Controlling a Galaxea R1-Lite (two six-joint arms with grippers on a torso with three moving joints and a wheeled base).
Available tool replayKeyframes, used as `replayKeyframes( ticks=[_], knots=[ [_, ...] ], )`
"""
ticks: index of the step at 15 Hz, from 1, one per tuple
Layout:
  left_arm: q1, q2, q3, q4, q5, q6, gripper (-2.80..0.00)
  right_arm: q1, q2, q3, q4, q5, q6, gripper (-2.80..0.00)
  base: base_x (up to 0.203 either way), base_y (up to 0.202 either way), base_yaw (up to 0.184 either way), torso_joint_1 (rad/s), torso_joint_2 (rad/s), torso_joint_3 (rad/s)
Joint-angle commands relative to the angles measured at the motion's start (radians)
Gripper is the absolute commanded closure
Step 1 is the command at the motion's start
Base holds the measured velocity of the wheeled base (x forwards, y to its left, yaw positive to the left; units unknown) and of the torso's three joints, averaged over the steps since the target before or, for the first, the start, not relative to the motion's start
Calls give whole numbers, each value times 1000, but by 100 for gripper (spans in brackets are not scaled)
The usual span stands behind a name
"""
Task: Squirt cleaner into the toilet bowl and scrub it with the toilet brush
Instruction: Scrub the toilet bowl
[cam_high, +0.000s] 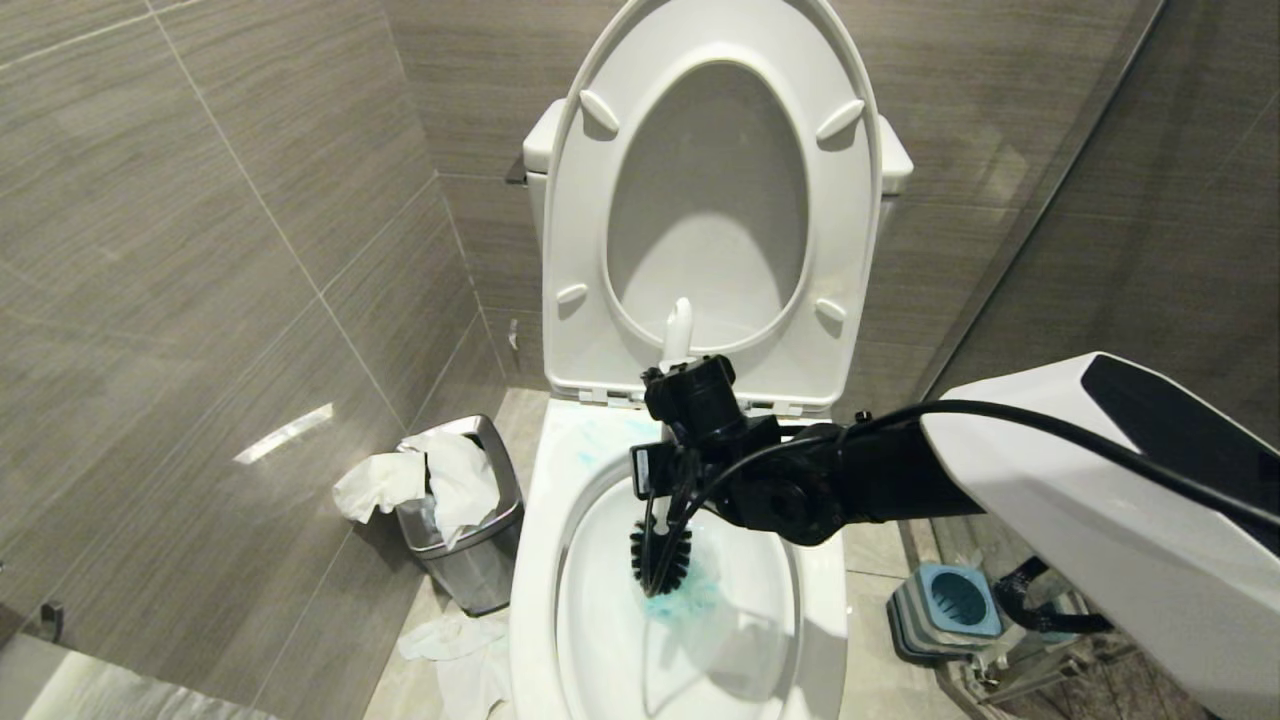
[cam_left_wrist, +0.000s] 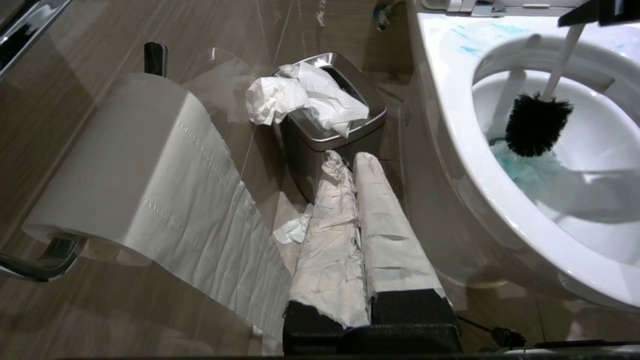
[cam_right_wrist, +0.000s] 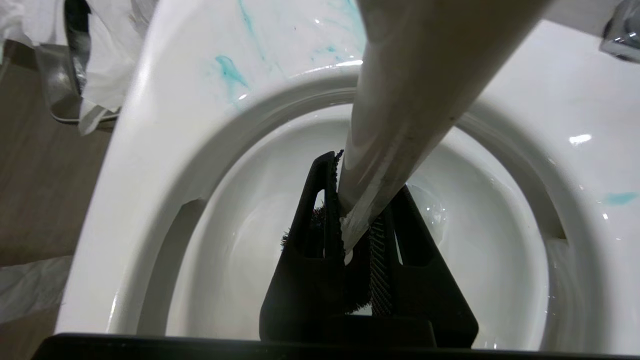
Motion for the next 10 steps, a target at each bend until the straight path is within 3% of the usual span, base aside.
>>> replayKeyframes(
  ticks=[1,6,10],
  knots=[
    [0,0,0,0,0,-1,0,-5,74,-33,-1,-6,0,0,0,0,0,0,0,0],
    [0,0,-2,0,0,0,0,-8,82,-38,10,-8,-5,0,0,0,0,0,0,0],
    [0,0,-2,0,0,0,0,-6,-24,-25,86,-10,1,0,0,0,0,0,0,0]
  ],
)
